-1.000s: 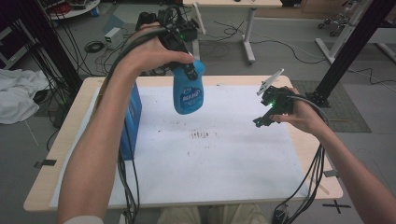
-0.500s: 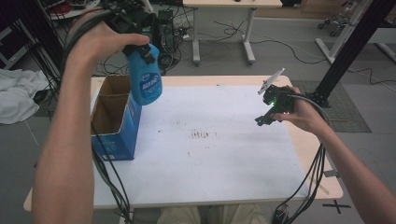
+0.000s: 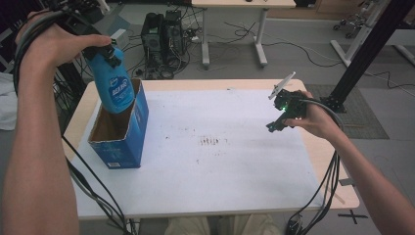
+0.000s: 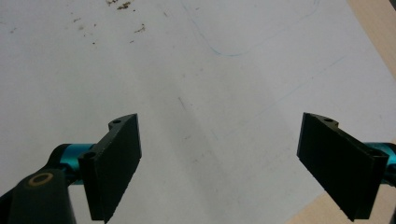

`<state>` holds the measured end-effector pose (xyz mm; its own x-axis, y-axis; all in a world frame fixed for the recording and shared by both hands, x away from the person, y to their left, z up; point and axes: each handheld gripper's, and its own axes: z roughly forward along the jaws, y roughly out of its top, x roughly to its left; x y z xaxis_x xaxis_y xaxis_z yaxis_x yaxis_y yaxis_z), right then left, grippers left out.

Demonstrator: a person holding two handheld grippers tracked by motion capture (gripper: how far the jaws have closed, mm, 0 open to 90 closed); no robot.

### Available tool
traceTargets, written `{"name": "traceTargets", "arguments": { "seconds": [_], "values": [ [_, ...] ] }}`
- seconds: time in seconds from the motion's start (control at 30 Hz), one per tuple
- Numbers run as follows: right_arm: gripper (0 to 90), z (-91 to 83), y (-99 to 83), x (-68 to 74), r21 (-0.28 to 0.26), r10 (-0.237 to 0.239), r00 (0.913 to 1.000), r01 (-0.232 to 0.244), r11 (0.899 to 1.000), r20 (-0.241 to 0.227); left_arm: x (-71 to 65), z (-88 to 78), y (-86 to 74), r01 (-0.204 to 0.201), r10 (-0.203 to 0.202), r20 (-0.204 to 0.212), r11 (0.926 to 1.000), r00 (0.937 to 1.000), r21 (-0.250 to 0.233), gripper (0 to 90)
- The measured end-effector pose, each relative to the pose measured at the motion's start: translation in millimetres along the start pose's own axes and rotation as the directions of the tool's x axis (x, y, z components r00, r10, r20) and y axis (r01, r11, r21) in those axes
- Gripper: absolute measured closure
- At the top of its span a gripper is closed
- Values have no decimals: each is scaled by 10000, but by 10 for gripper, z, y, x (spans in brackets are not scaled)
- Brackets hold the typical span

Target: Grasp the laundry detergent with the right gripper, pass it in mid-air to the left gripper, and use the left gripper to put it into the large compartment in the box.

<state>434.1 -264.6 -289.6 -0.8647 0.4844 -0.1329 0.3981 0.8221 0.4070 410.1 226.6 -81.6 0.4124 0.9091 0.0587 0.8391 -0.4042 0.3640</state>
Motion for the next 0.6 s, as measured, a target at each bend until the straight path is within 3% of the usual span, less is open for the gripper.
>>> {"name": "traceTargets", "arguments": {
  "seconds": [0.03, 0.07, 0.23, 0.27, 0.3, 0.33, 0.37, 0.4, 0.43, 0.5, 0.53, 0.57, 0.6],
  "values": [
    [131, 68, 27, -18, 205, -35, 10000, 35, 9998, -37, 0, 0, 0, 0, 0, 0, 10000, 10000, 0, 381],
    [131, 68, 27, -20, 187, -58, 10000, 59, 9998, -34, 70, 48, -69, 284, -280, -189, 9994, 9994, 210, 381],
    [131, 74, 26, -18, 258, -5, 10000, 6, 9997, -40, 116, 111, -125, 443, -434, -248, 9983, 9987, 366, 381],
    [131, 79, 28, -22, 287, 2, 10000, -2, 9996, -10, -199, -64, 125, -689, 707, 370, 9965, 9968, -475, 381],
    [131, 62, 21, -17, 199, 8, 10000, -7, 9998, -11, -199, -64, 125, -689, 707, 370, 9965, 9968, -475, 381],
    [131, 99, 36, -18, 253, -104, 9999, 104, 9996, 10, 154, 222, -196, 590, -576, -271, 9968, 9980, 533, 381],
    [131, 80, 29, -24, 287, -17, 10000, 17, 9996, -12, 142, 188, -176, 582, -571, -261, 9974, 9980, 426, 381],
    [131, 88, 33, -15, 343, 18, 10000, -17, 9994, -10, -260, -69, 164, -848, 876, 481, 9947, 9950, -573, 381],
    [131, 56, 20, -14, 219, -10, 10000, 11, 9998, -22, 163, 396, -279, 627, -616, -180, 9955, 9979, 714, 381],
    [131, 104, 42, -9, 300, -110, 9999, 110, 9995, 8, 159, 334, -251, 664, -651, -235, 9958, 9976, 631, 381],
    [131, 87, 32, -17, 310, 38, 10000, -38, 9995, -5, 171, 657, -383, 566, -576, 60, 9926, 9983, 1078, 381],
    [131, 122, 45, 8, 377, -150, 9999, 150, 9992, -9, 162, 423, -291, 673, -663, -170, 9952, 9977, 711, 381],
    [131, 107, 45, -3, 318, -99, 9999, 98, 9994, 19, 170, 785, -439, 518, -541, 161, 9914, 9984, 1206, 381]
  ]
}}
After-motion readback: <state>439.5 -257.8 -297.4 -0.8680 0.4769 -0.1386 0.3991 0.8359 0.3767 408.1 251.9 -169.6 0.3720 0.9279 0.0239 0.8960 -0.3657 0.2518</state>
